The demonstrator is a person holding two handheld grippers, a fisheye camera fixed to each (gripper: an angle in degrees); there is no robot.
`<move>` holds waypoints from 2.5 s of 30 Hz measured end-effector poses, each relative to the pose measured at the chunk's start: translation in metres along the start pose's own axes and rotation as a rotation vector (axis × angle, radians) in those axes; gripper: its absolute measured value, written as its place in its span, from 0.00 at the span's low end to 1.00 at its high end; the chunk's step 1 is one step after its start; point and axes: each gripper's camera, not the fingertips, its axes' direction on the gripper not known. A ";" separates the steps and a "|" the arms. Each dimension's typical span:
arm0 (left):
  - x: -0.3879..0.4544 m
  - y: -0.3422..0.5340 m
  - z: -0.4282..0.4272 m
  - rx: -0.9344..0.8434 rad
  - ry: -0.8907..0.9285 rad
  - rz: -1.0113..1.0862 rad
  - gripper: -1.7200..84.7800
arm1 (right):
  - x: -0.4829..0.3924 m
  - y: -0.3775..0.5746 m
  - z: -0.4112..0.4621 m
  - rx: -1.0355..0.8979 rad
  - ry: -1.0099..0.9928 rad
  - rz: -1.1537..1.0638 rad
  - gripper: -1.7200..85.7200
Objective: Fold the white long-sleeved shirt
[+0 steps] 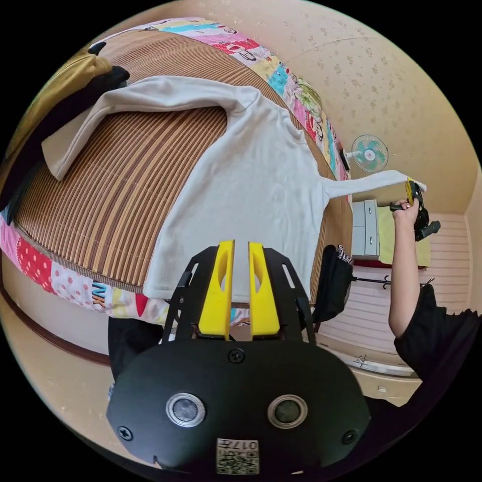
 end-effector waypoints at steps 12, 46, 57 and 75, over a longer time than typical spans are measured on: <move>-0.015 -0.019 -0.003 0.110 0.020 0.008 0.10 | -0.133 0.284 0.146 -0.898 -0.251 -0.055 0.09; 0.045 -0.218 0.055 0.090 -0.327 0.174 0.10 | -0.030 0.179 0.169 -0.759 0.332 0.147 0.10; 0.038 -0.245 0.027 0.128 -0.273 0.157 0.09 | -0.028 0.180 0.154 -0.679 0.382 0.104 0.06; -0.147 -0.036 -0.146 0.370 0.270 -0.606 0.18 | -0.026 0.231 0.089 -0.739 0.413 -0.008 0.03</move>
